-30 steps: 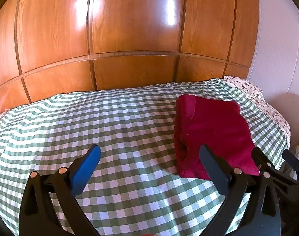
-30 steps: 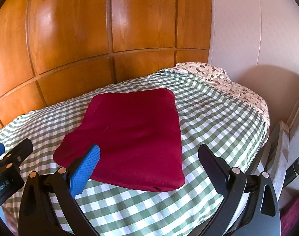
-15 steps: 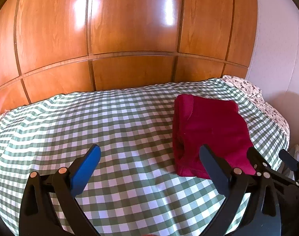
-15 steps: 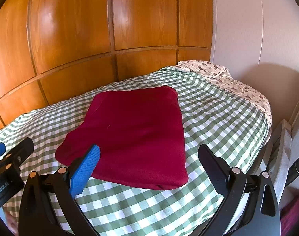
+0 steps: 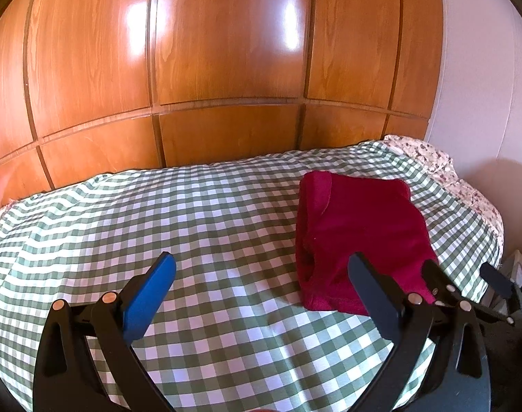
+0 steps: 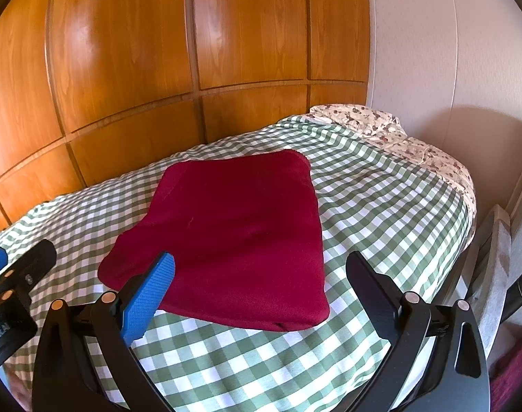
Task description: Fold small clothes
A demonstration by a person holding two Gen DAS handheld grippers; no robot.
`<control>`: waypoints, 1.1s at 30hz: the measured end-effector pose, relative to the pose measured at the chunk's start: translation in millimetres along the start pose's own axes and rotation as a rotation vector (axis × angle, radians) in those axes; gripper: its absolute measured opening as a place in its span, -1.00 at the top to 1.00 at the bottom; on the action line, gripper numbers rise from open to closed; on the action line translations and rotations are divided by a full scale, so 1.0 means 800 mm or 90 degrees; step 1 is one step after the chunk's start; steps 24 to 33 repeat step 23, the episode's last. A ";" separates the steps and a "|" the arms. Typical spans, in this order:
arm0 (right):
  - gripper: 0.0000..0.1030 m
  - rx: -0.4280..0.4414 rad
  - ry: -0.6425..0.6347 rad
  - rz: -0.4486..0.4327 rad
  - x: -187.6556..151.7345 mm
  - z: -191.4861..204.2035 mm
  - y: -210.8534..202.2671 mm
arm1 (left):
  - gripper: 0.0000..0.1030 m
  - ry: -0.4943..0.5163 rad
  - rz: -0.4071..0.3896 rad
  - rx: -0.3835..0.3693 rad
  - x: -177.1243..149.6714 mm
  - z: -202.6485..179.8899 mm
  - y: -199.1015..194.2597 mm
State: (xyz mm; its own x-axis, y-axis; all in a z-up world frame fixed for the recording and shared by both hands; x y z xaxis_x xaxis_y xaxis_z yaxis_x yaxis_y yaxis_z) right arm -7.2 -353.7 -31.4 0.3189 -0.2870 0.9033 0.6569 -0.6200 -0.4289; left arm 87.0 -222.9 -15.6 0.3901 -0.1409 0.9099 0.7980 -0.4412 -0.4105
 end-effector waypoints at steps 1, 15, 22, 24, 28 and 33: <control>-0.92 0.000 0.000 0.000 0.000 0.000 0.000 | -0.94 -0.001 -0.001 0.000 0.001 0.000 -0.001; -0.92 -0.001 0.010 0.014 -0.010 0.002 0.003 | -0.94 0.021 0.003 0.007 0.000 -0.004 0.003; -0.92 0.007 0.057 -0.005 0.014 -0.027 0.015 | -0.95 0.006 0.026 0.015 -0.011 0.000 0.014; -0.92 0.002 0.072 -0.001 0.019 -0.039 0.023 | -0.95 0.006 0.030 0.018 -0.013 0.002 0.017; -0.92 0.002 0.072 -0.001 0.019 -0.039 0.023 | -0.95 0.006 0.030 0.018 -0.013 0.002 0.017; -0.92 0.002 0.072 -0.001 0.019 -0.039 0.023 | -0.95 0.006 0.030 0.018 -0.013 0.002 0.017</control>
Point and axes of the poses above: each gripper's, at about its wrist camera, not at the fingertips, and y roughly the way its jaws point, z to its left, x to its top, the point moved 9 cm from there along y, roughly the way its jaws point, and after that the axes turned 12 degrees about -z, right-handed, at the moved point
